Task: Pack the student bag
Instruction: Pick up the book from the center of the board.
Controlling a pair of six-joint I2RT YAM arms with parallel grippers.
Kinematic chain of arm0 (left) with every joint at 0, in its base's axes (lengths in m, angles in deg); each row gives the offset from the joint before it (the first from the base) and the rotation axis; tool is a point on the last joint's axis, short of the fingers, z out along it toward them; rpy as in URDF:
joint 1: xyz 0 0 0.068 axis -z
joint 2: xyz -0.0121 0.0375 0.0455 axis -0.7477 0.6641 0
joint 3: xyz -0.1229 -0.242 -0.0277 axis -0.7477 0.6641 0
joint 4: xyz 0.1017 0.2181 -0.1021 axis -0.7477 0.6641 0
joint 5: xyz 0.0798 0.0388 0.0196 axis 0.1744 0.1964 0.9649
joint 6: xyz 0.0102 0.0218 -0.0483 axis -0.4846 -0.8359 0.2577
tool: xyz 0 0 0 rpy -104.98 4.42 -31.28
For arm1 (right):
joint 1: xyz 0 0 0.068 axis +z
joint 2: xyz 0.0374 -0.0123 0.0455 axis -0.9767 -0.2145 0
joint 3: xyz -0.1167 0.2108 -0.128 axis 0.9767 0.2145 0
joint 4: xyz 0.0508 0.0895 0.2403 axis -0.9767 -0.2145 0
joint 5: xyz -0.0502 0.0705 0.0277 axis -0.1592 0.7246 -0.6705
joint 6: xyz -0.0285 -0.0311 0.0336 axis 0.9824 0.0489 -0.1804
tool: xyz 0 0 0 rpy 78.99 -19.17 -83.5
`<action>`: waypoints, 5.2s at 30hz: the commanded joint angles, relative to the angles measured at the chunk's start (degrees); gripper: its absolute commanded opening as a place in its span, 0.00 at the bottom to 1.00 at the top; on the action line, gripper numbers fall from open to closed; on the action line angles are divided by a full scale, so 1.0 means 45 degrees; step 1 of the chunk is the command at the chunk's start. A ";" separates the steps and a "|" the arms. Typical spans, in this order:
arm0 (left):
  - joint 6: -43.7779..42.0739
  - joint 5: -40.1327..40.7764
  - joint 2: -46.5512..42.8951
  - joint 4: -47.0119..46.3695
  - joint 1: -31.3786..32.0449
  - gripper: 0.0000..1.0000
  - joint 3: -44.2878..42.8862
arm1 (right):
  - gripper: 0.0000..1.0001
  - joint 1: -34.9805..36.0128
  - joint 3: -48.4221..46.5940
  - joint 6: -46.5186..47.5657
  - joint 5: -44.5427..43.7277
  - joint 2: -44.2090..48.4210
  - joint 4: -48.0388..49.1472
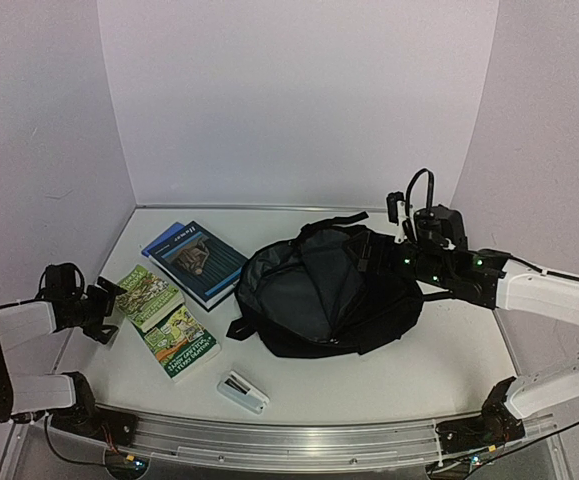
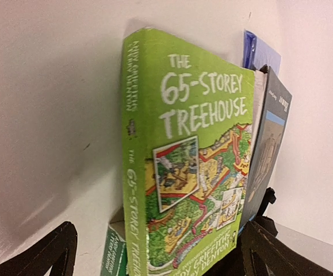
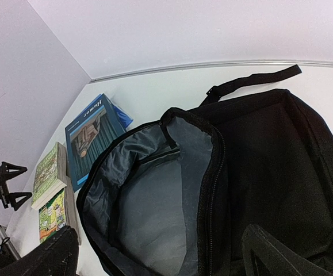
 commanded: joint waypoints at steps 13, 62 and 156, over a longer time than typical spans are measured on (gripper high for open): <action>0.0330 -0.2348 0.4086 -0.7666 -0.0389 0.72 0.1134 | 0.87 0.0073 0.0264 -0.0269 0.0119 0.0108 0.0501; 0.0003 0.6814 0.0939 -1.1250 1.1027 0.00 -0.3884 | 0.98 0.2988 -0.1948 -0.9783 0.2768 -0.6994 1.2633; -0.4482 -0.7778 0.2332 -0.1785 0.9607 0.26 -0.7990 | 0.00 -0.0220 -0.2200 -0.5564 1.2902 -0.2591 0.6874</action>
